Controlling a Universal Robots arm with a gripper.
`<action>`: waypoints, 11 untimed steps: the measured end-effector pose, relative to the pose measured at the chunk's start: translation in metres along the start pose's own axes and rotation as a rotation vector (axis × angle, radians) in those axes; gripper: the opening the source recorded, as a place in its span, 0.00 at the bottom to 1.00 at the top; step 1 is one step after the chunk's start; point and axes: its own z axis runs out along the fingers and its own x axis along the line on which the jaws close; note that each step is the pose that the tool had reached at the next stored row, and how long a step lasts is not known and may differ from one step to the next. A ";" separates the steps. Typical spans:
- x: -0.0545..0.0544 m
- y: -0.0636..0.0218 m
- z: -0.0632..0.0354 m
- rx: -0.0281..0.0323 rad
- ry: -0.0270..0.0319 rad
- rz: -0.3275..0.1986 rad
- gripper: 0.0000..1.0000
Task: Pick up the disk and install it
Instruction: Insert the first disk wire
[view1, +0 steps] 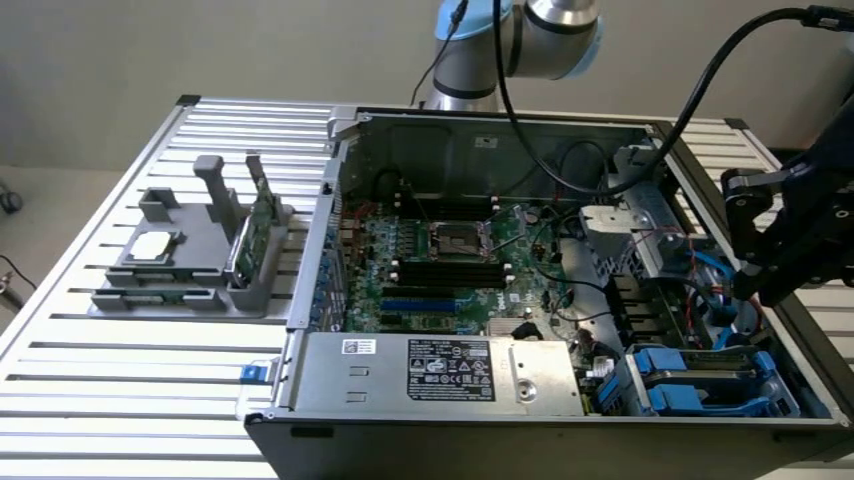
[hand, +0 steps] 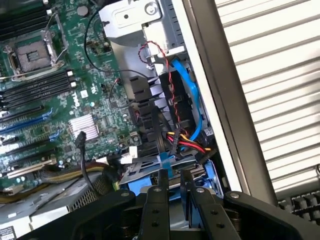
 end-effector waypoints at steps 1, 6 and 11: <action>0.000 0.0000 0.0001 0.0001 -0.0014 0.018 0.25; 0.000 0.0000 0.0006 0.0007 -0.0077 0.101 0.25; -0.006 0.0023 0.0009 0.0008 -0.0095 0.124 0.25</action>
